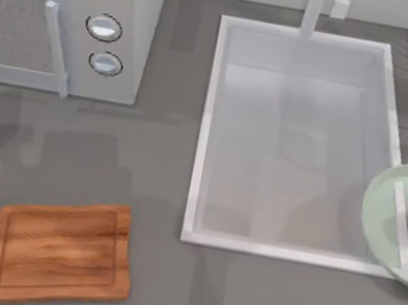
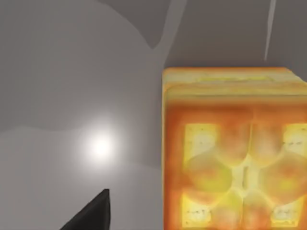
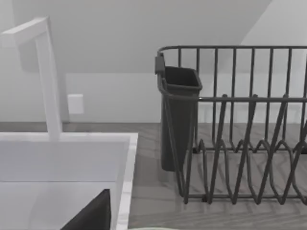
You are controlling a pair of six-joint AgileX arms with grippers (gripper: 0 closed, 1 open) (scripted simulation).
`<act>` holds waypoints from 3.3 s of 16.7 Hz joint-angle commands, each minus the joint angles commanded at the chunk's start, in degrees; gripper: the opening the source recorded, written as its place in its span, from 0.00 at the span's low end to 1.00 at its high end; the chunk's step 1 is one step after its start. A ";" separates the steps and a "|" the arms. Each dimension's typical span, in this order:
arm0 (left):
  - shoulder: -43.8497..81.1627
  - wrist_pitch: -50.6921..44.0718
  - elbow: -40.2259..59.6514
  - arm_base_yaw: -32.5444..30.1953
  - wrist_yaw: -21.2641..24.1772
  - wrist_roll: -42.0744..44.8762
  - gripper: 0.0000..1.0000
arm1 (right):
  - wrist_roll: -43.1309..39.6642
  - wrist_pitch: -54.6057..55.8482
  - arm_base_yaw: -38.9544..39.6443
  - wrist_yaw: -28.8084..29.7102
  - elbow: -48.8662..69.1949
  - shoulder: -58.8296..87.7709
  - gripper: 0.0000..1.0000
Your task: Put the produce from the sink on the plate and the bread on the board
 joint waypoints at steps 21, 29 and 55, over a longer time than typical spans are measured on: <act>6.38 14.94 -8.56 0.08 0.04 0.18 1.00 | 0.00 0.00 0.00 0.00 0.00 0.00 1.00; 6.38 14.94 -8.56 0.08 0.04 0.18 0.47 | 0.00 0.00 0.00 0.00 0.00 0.00 1.00; -2.46 -2.14 0.49 3.97 -2.93 2.40 0.00 | 0.00 0.00 0.00 0.00 0.00 0.00 1.00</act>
